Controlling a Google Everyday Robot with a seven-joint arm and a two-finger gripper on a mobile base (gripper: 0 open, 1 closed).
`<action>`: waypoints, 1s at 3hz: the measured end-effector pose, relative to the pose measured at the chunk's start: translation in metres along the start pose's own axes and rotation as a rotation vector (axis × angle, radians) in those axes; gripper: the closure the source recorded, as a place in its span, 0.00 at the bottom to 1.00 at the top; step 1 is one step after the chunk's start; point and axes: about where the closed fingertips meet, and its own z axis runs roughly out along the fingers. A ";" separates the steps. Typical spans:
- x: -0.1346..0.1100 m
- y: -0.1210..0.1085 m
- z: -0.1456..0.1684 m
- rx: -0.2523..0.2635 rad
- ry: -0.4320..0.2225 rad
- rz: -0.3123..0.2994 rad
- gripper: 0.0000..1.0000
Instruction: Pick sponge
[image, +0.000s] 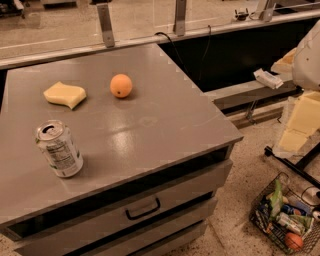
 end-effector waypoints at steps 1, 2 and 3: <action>0.000 0.000 0.000 0.000 0.000 0.000 0.00; -0.022 -0.023 0.010 0.002 -0.073 -0.061 0.00; -0.060 -0.060 0.023 0.004 -0.163 -0.165 0.00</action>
Offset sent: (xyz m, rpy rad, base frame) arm 0.0790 0.0435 0.0013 0.1411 -0.0674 0.2170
